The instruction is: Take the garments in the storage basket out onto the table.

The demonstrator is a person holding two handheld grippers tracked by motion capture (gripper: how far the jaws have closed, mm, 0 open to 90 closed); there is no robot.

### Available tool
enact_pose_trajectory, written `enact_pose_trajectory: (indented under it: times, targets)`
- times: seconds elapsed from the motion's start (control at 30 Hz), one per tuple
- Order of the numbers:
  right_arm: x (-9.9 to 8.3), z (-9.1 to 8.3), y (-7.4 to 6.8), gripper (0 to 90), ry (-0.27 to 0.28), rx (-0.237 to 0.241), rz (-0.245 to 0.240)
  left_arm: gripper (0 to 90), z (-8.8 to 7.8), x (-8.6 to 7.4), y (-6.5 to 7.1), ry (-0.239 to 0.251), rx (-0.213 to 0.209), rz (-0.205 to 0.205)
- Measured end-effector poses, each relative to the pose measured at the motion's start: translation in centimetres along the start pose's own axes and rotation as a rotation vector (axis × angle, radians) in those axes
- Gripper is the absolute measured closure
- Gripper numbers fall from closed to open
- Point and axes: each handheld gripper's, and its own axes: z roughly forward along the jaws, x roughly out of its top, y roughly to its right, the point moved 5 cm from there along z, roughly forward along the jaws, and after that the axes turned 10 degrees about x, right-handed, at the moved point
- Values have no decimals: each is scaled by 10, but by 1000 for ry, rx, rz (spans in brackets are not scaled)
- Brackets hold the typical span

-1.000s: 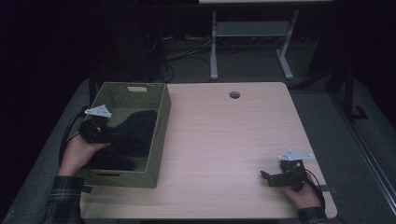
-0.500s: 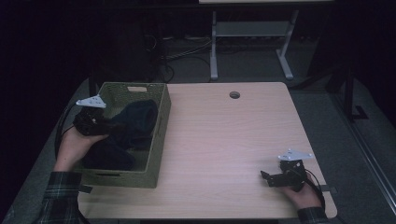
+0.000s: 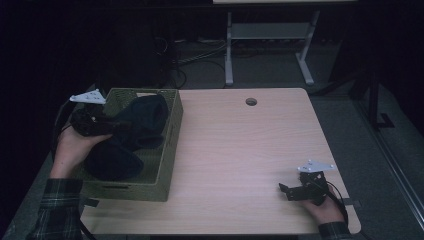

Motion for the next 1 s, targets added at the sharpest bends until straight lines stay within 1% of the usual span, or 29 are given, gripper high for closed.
enact_pose_trajectory:
  times: [0.1, 0.2, 0.5, 0.53, 0.57, 0.63, 0.87, 1.0]
  targets:
    - [0, 0, 0, 25, 1, 1, -1, 774, -3, 5, 1, 10, -5, 0]
    - [0, 0, 0, 25, 1, 2, -1, 775, -5, 13, 4, 17, -3, 13]
    - [0, 0, 0, 25, 1, 1, -1, 775, -5, 26, 9, 32, -5, 30]
    - [0, 0, 0, 25, 1, 1, -1, 775, -7, 31, 10, 40, -4, 33]
    - [0, 0, 0, 25, 1, 1, -1, 775, -7, 31, 10, 40, -4, 33]
    - [0, 0, 0, 25, 1, 1, -1, 775, -8, 37, 12, 50, -6, 41]
    - [0, 0, 0, 25, 1, 1, -1, 775, -9, 48, 17, 67, -18, 46]
    - [0, 0, 0, 25, 1, 1, -1, 775, -10, 57, 21, 78, -27, 46]
